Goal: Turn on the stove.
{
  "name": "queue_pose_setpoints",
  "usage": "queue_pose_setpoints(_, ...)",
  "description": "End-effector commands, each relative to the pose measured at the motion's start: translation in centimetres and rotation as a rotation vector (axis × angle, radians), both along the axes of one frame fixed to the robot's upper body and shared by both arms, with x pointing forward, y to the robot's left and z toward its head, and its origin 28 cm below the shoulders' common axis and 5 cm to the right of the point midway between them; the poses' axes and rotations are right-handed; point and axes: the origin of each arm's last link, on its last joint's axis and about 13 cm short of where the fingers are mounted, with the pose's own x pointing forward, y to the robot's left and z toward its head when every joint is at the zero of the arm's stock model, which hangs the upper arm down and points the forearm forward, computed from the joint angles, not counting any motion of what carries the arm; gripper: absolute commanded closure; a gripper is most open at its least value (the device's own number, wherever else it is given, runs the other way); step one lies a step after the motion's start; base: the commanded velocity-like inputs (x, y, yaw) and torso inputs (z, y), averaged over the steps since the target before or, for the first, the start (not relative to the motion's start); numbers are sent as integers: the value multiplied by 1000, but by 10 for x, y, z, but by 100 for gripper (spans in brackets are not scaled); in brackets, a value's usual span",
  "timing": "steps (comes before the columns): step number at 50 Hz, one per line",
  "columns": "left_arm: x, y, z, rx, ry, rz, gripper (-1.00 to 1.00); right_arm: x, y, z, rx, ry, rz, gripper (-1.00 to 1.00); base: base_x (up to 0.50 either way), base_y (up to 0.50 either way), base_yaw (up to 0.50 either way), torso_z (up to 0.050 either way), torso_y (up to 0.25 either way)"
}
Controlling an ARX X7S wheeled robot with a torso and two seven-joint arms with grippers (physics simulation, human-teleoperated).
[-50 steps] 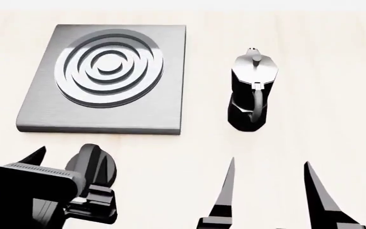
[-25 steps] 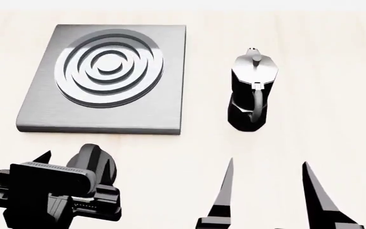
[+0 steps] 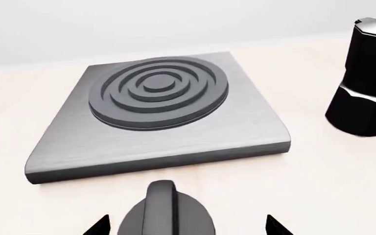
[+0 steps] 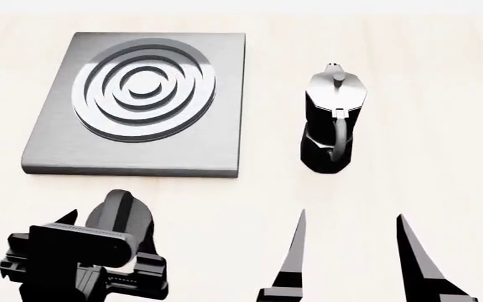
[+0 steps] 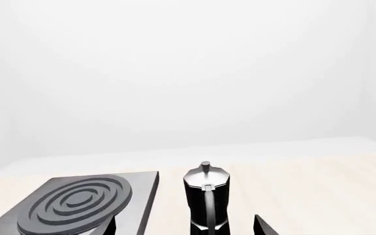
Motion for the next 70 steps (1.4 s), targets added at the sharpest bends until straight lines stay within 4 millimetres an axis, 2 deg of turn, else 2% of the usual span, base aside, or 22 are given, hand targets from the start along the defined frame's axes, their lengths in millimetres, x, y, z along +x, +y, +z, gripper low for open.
queue_pose_setpoints(1, 2, -4, -1, -49, 1, -30, -100, -1, -1, 4, -2, -15, -15, -100, 0, 0, 0, 0, 0)
queue_pose_setpoints(20, 7, -6, -13, -31, 25, -32, -100, -1, -1, 2, -5, -14, -12, -100, 0, 0, 0, 0, 0)
queue_pose_setpoints(35, 12, -9, -12, -29, 23, -37, -100, -1, -1, 3, -6, -15, -11, -100, 0, 0, 0, 0, 0)
queue_pose_setpoints(70, 17, -9, -25, -10, 49, -28, -100, 0, 0, 1, -6, -11, -6, -100, 0, 0, 0, 0, 0)
